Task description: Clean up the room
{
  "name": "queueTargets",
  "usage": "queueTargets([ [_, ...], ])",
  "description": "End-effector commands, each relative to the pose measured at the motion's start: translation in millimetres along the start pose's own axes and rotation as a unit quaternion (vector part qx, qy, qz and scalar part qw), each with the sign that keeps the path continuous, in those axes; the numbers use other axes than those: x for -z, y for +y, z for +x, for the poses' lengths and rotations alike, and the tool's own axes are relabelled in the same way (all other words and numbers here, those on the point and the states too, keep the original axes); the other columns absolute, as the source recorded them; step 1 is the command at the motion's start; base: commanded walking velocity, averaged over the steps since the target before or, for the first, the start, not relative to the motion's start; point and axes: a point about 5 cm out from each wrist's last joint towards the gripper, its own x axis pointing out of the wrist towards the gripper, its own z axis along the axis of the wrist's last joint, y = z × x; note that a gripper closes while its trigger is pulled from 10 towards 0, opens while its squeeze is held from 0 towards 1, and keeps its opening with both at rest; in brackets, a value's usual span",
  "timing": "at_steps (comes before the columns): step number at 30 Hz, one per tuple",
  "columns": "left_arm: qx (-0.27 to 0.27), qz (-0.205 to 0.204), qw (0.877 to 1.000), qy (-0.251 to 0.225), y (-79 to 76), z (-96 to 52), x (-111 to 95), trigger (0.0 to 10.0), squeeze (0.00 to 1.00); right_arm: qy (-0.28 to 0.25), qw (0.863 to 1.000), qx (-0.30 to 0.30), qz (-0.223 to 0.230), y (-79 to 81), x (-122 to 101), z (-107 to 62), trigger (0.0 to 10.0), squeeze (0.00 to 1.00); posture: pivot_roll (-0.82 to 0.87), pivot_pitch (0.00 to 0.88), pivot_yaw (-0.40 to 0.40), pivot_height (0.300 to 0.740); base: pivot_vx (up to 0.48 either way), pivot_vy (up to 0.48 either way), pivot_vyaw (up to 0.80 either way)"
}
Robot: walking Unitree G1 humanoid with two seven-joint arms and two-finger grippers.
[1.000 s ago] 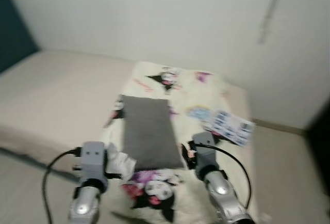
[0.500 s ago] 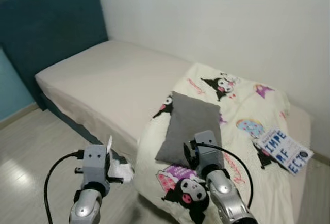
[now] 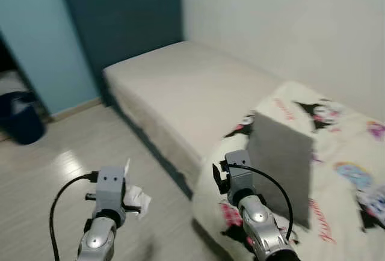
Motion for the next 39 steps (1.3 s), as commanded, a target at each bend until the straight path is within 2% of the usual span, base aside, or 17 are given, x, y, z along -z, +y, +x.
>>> queueTargets([
  [1, -0.002, 0.001, 1.0, 0.016, -1.7, 0.2, 3, 10.0, 0.0, 0.011, 1.0, 0.004, 0.011, 0.2, 6, -1.8, 10.0, 0.0, 0.06, 0.144, -0.017, 0.74, 0.0, 0.0, 0.8],
  [14, -0.014, -0.016, 0.999, 0.046, -6.2, 1.8, 6, 10.0, 0.0, 0.009, 1.0, 0.005, 0.014, -0.1, 3, 2.2, 10.0, 0.0, 0.06, 0.156, -0.012, 0.74, 0.0, 0.0, 0.8],
  [31, -0.015, -0.019, 0.999, 0.04, -9.9, 3.1, 1, 10.0, 0.0, 0.015, 1.0, 0.002, 0.015, -0.7, 6, 2.3, 10.0, 0.0, 0.06, 0.163, -0.012, 0.74, 0.0, 0.0, 0.78],
  [39, -0.01, -0.03, 0.999, 0.031, -12.2, 5.1, -2, 10.0, 0.0, 0.022, 0.999, 0.003, 0.027, 0.5, 9, 1.0, 10.0, 0.0, 0.06, 0.159, -0.015, 0.74, 0.0, 0.0, 0.0],
])
